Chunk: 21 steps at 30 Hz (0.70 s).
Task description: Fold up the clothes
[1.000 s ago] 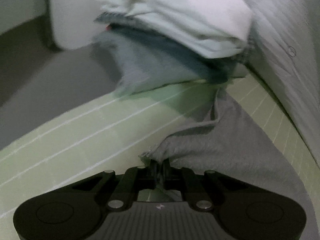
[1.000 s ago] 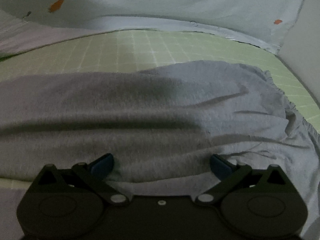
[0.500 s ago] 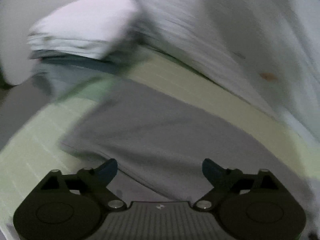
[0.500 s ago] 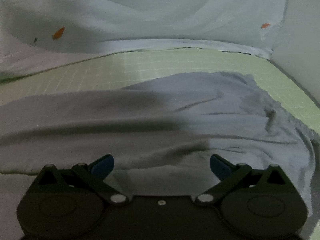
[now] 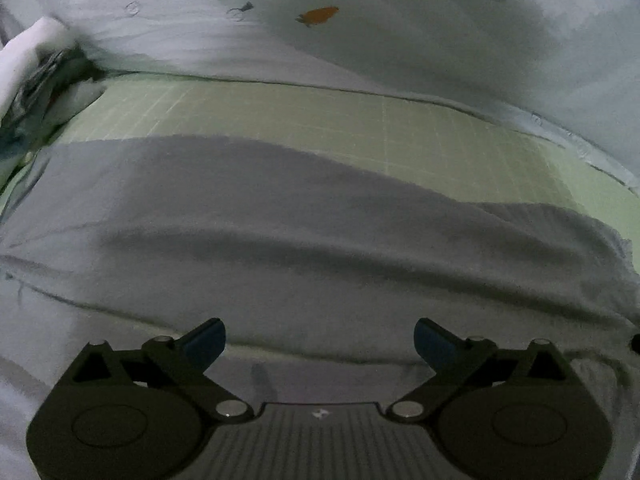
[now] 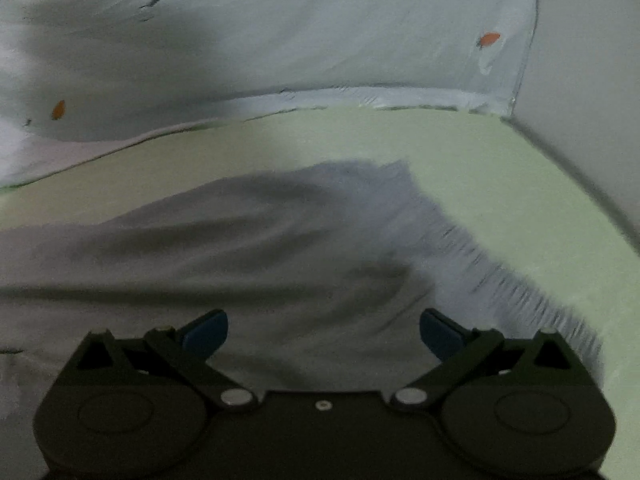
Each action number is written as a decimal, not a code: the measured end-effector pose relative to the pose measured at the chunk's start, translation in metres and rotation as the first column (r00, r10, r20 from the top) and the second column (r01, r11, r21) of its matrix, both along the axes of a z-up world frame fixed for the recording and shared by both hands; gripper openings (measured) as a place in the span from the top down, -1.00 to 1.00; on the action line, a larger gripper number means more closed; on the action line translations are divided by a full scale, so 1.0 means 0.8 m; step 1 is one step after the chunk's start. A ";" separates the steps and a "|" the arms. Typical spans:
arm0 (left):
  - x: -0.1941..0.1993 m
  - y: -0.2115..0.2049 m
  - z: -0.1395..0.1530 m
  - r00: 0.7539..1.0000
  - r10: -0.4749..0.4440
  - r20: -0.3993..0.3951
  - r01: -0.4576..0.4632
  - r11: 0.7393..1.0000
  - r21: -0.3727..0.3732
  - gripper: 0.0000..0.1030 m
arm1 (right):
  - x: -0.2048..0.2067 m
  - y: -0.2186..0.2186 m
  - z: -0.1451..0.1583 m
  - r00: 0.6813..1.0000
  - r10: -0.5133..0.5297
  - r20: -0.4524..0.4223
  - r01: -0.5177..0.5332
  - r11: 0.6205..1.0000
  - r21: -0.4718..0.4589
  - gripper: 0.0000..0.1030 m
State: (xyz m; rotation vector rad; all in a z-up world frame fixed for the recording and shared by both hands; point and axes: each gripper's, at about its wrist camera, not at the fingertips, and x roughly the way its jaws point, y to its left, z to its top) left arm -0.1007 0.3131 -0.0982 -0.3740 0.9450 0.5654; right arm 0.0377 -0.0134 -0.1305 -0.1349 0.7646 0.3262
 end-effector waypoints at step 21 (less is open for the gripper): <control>0.214 0.027 -0.070 0.986 0.070 -0.151 -0.053 0.992 0.115 -0.94 | 0.289 0.034 -0.044 0.865 0.495 -0.080 -0.497 0.867 -0.009 0.95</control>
